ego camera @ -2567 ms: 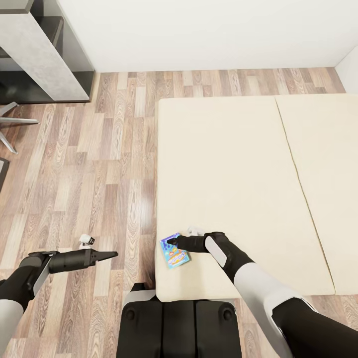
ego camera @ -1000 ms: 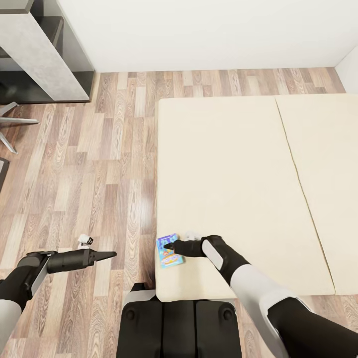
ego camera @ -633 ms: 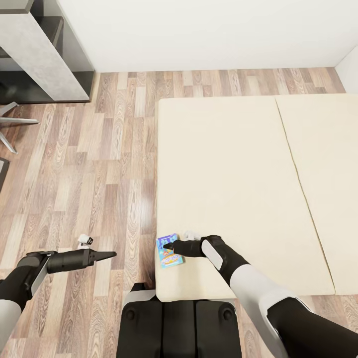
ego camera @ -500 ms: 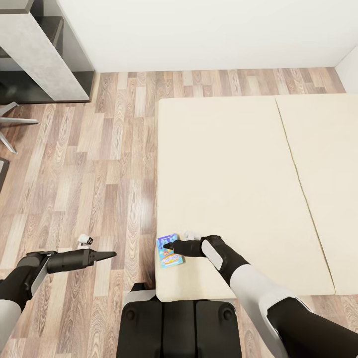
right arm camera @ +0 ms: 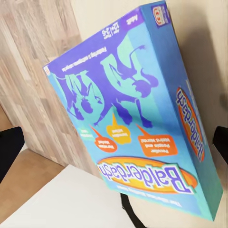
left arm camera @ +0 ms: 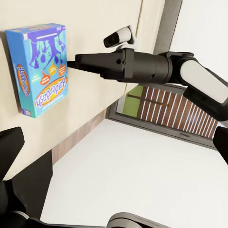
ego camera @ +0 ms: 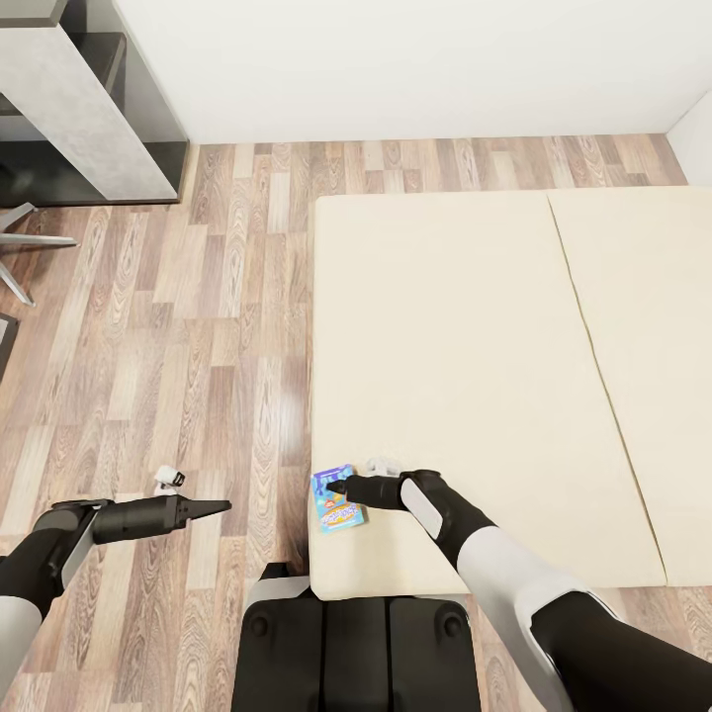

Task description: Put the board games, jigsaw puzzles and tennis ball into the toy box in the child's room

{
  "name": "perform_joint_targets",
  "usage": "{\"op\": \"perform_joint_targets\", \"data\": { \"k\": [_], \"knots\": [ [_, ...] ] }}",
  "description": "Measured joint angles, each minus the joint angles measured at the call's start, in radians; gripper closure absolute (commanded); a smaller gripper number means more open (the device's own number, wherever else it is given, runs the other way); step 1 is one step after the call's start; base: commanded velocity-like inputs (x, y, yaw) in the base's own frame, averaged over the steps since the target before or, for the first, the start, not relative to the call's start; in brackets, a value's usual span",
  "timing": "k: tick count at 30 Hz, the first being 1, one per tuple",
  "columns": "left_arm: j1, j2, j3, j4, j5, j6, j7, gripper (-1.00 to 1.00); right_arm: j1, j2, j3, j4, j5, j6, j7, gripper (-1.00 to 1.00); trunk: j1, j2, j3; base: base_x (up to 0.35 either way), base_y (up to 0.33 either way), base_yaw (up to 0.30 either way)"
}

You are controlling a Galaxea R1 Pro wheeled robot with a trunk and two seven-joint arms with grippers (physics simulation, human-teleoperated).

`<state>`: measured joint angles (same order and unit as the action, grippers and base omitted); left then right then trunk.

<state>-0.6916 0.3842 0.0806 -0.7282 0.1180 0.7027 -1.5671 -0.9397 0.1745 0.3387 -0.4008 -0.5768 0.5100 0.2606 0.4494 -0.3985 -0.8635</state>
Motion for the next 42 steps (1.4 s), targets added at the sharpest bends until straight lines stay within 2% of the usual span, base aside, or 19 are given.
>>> {"op": "perform_joint_targets", "data": {
  "k": [31,42],
  "knots": [
    [0.0,0.0,0.001,0.0,0.0,0.0,0.0,-1.0,0.0,0.0,0.0,0.001,-0.006,0.002,0.004,-1.0,0.0,0.0,0.0,0.0,0.0,0.0],
    [0.001,0.0,0.001,0.0,0.0,0.0,0.0,-1.0,0.0,0.0,-0.001,-0.002,-0.003,0.004,0.075,-1.0,0.0,0.0,0.0,0.0,0.0,0.0]
  ]
}}
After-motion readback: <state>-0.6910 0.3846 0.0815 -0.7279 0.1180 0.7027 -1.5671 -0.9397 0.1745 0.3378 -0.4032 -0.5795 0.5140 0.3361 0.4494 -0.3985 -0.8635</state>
